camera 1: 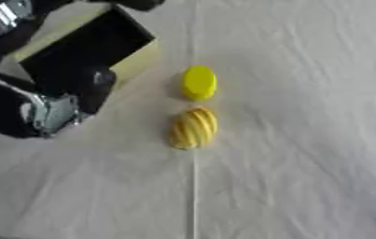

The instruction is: Pick up objects on the table and place them in the box.

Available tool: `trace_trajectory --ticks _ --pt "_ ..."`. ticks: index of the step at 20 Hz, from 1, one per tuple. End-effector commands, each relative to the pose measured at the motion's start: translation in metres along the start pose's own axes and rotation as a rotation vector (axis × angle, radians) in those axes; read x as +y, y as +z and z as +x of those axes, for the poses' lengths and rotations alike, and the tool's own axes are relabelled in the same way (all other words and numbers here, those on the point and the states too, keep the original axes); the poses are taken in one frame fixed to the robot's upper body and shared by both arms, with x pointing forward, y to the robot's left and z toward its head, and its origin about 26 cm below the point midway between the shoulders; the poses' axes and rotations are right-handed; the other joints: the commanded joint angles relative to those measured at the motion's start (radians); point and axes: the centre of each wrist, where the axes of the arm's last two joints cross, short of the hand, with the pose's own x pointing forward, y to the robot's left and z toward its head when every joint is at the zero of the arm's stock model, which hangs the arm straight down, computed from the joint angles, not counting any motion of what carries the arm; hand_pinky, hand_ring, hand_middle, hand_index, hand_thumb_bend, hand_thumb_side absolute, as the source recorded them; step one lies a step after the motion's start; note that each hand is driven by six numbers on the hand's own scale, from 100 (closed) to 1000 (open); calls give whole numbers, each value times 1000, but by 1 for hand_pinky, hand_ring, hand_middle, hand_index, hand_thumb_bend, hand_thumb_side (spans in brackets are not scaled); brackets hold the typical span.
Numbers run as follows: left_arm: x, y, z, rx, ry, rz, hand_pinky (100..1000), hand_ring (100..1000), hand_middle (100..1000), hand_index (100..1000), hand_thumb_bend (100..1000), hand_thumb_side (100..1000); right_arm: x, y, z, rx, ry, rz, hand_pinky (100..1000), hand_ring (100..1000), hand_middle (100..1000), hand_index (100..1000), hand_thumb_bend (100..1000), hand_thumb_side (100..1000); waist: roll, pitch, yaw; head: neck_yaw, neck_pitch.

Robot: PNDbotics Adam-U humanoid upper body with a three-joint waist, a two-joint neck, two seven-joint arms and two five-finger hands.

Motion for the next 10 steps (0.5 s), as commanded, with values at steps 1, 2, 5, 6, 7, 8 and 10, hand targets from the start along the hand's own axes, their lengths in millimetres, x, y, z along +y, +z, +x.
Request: trace_trajectory --ticks 1,2,5,6,7,8,10 --pt "2 -10 6 -2 8 -52 842 829 804 894 100 613 -2 -7 6 -23 0 10 905 844 735 818 100 616 2 -29 0 -1 5" --pt "0 -12 7 12 19 -67 842 828 803 893 100 615 -2 -7 5 -23 -1 11 905 844 735 818 100 616 3 -29 0 -3 6" --pt "-5 -16 8 66 50 -96 841 823 787 873 100 618 -1 -7 6 -23 -5 10 905 842 731 818 100 615 4 -28 -3 -12 8" --pt "-7 -16 8 89 57 -105 841 823 786 873 100 616 -1 -7 6 -24 -6 9 905 842 731 818 100 616 4 -28 -5 -14 9" --pt "-9 -17 8 109 60 -116 842 824 787 871 100 603 -1 -7 5 -24 -7 8 905 841 730 818 100 616 5 -28 -6 -14 9" --pt "-11 -18 8 129 60 -131 844 826 788 871 100 594 -1 -7 5 -23 -8 7 906 841 730 818 100 616 5 -27 -7 -14 9" --pt "-15 -19 7 172 58 -166 848 832 791 871 100 546 -1 -6 5 -19 -11 7 906 840 728 817 100 617 7 -27 -9 -12 10"
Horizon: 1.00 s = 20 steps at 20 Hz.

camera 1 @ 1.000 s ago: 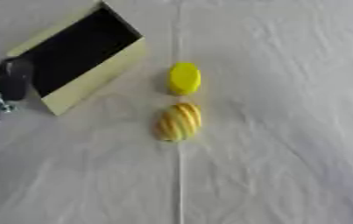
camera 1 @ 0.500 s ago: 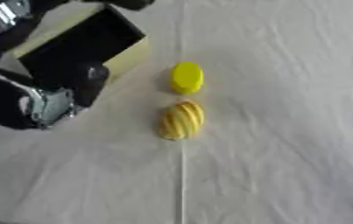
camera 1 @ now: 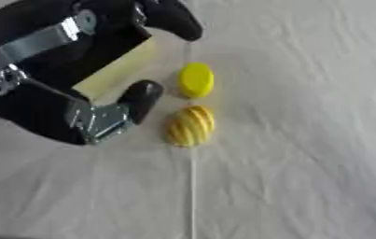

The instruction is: Pick up objects on the table and place them in the box.

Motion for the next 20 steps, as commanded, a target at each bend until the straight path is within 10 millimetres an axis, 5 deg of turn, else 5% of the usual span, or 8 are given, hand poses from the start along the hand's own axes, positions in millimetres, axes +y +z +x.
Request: trace_trajectory --ticks 1,5,7,8,10,12,20 --pt "-1 -4 4 54 -20 -46 851 836 795 871 100 482 -3 -8 6 -28 0 7 907 840 727 817 100 617 1 -27 -3 -2 2" --pt "-10 -10 -7 125 -52 -132 872 856 813 881 100 290 -2 -7 6 -25 -6 9 908 839 724 816 100 617 4 -26 -7 -4 3" --pt "-16 -11 -15 155 -59 -164 878 862 817 882 100 266 -1 -7 6 -21 -9 12 908 839 722 816 100 617 5 -26 -10 -4 3" --pt "-19 -11 -20 169 -62 -177 882 865 819 882 100 298 -1 -7 5 -19 -10 13 909 838 722 816 100 617 5 -26 -11 -3 3" --pt "-25 -12 -28 190 -68 -202 884 868 818 879 100 522 0 -6 5 -15 -13 12 910 838 720 816 100 618 6 -25 -12 -2 2" --pt "-30 -14 -35 207 -81 -224 885 870 816 875 100 606 1 -6 5 -10 -18 12 911 837 717 815 100 618 7 -25 -14 -2 2" --pt "-51 -15 -66 308 -179 -280 888 879 816 866 225 634 3 -4 4 4 -32 24 913 834 709 813 100 618 10 -24 -21 2 -2"
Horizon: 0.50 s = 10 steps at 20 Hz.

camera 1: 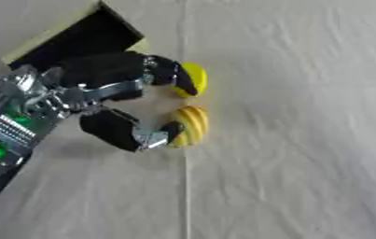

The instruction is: Pick up objects on the table and place them in the box.

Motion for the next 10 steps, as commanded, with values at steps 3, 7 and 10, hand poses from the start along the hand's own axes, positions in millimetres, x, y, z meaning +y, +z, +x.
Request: trace_trajectory --ticks 3,7,10 --pt "-6 -6 -14 55 -78 -18 888 879 813 865 249 630 -1 -5 5 -20 -1 12 914 833 706 812 100 618 -1 -24 -3 3 -4" --pt "-11 -11 -18 68 -106 -36 889 880 814 875 257 623 0 -5 5 -14 -8 14 915 832 703 810 100 619 -2 -23 -4 8 -5" --pt "-13 -13 -19 66 -112 -50 887 879 812 874 260 646 0 -4 5 -11 -12 8 916 832 702 810 100 620 -2 -22 -4 11 -5"
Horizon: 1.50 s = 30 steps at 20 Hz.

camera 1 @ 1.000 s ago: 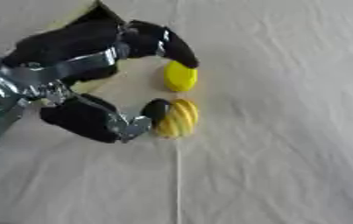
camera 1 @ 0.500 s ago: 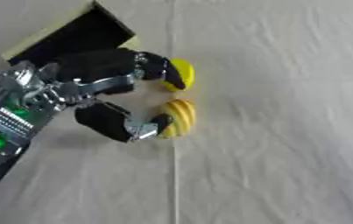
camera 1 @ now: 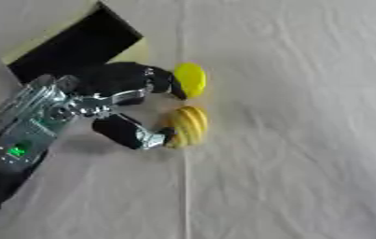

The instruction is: Pick up objects on the table and place them in the box.

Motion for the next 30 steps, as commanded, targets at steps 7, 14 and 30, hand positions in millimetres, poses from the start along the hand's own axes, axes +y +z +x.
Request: trace_trajectory --ticks 7,14,30 --pt "-3 -6 -3 17 -51 -36 878 869 784 874 291 660 0 -4 5 -17 -12 -5 919 830 698 808 100 622 -4 -20 -5 11 -6" --pt "-18 -14 -12 64 -113 -34 860 859 774 866 327 563 1 -2 4 -8 -22 -8 921 829 695 807 100 623 -4 -18 -9 14 -5" --pt "-23 -19 -10 78 -105 57 767 778 686 705 100 193 2 3 2 18 -31 -30 925 829 689 806 100 626 -9 -18 -9 15 -2"
